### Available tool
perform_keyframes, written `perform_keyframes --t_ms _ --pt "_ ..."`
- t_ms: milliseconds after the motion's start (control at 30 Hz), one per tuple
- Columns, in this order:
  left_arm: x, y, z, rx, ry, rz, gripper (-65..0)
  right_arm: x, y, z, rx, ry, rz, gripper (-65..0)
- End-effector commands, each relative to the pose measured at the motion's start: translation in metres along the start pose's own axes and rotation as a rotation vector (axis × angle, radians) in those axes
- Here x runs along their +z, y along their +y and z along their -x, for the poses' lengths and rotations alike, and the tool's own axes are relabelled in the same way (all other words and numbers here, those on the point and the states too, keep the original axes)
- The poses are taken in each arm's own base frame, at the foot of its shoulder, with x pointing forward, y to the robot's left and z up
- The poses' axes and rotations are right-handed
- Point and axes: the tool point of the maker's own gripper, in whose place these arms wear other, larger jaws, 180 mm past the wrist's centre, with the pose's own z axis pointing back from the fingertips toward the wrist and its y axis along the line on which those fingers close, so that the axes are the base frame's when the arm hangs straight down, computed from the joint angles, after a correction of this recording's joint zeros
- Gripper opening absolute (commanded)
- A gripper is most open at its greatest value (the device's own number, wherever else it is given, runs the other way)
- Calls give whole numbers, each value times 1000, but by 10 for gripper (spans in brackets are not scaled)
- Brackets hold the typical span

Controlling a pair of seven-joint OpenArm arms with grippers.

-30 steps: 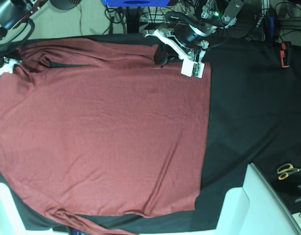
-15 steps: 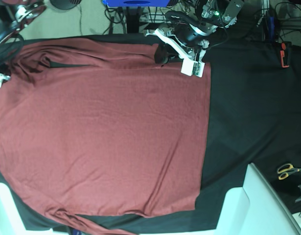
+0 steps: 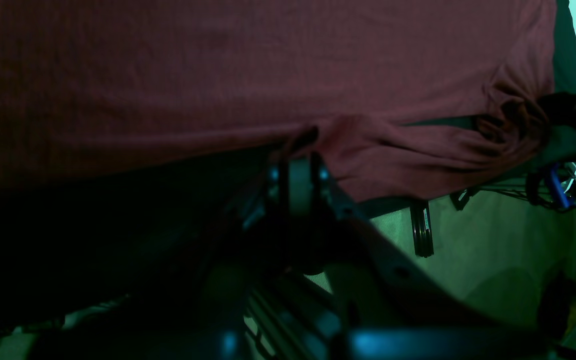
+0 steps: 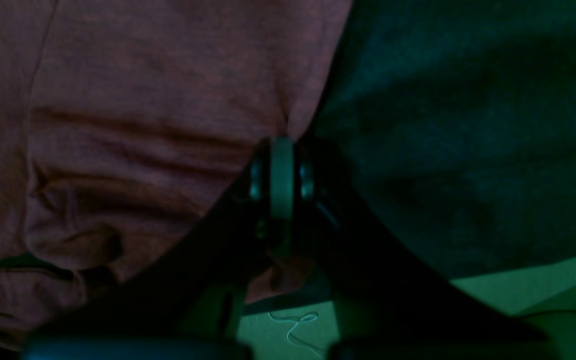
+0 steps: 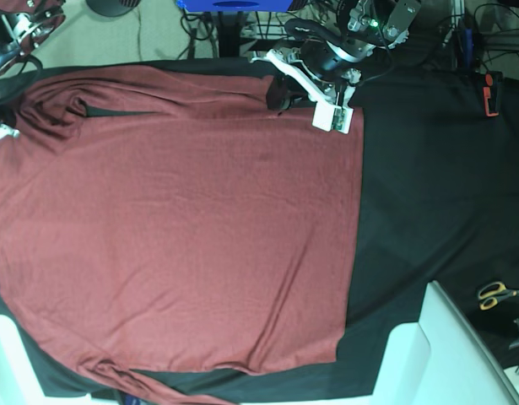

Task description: Fold the T-shirt properly

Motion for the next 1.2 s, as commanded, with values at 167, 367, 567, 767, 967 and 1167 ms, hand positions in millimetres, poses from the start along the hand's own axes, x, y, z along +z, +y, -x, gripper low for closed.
perform_keyframes --t_ms 167,367,567,767,967,1167 --pt "5 -14 -21 -7 -66 42 -650 0 3 0 11 11 -17 -648" --pt "2 -21 -43 55 -101 96 -650 0 4 0 17 13 -17 -648" --pt "6 8 -88 167 -158 100 -650 0 4 1 17 15 -17 -648" --pt "6 21 -126 148 -189 85 -650 -1 5 1 17 15 -18 -648" --pt "1 18 -153 152 -215 81 -650 -2 7 2 16 17 -22 -648" --pt "-4 15 -168 168 -228 67 -650 -2 7 3 16 19 -22 -648"
